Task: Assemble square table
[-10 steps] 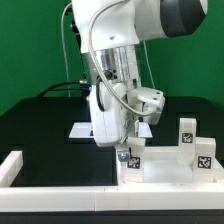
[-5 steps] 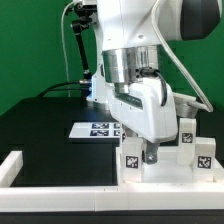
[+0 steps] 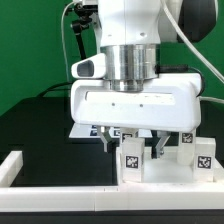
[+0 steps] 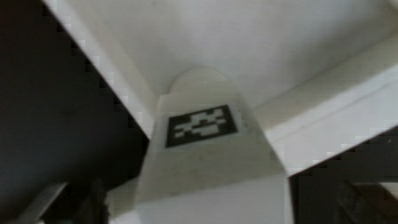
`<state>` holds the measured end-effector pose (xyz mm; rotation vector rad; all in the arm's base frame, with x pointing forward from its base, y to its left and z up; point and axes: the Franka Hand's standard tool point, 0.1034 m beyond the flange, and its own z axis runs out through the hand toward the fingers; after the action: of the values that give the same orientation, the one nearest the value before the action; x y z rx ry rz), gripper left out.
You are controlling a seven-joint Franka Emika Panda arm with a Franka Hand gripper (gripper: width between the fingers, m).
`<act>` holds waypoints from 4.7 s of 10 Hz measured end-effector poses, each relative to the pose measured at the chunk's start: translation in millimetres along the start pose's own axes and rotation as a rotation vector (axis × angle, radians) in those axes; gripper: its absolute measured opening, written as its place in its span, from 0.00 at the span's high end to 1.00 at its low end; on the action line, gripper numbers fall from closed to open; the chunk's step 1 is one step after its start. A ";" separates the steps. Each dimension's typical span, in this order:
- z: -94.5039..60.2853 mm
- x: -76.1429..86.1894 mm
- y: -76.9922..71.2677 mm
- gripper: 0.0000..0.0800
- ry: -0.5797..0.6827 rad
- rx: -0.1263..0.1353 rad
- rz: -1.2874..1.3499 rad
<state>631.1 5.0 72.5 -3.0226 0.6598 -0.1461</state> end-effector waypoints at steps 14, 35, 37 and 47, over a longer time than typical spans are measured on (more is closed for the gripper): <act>2.3 -3.5 8.9 0.64 -0.097 0.043 1.248; 7.0 -9.1 4.1 0.64 -0.028 0.017 0.416; 5.1 -7.9 2.3 0.64 -0.062 -0.001 0.752; 9.9 -7.8 -0.8 0.64 -0.099 0.030 1.512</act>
Offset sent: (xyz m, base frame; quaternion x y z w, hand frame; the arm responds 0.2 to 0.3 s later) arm 0.0000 0.0000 0.0000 0.0000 0.0000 0.0650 0.9979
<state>625.4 9.2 62.0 -1.6975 2.4709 0.0650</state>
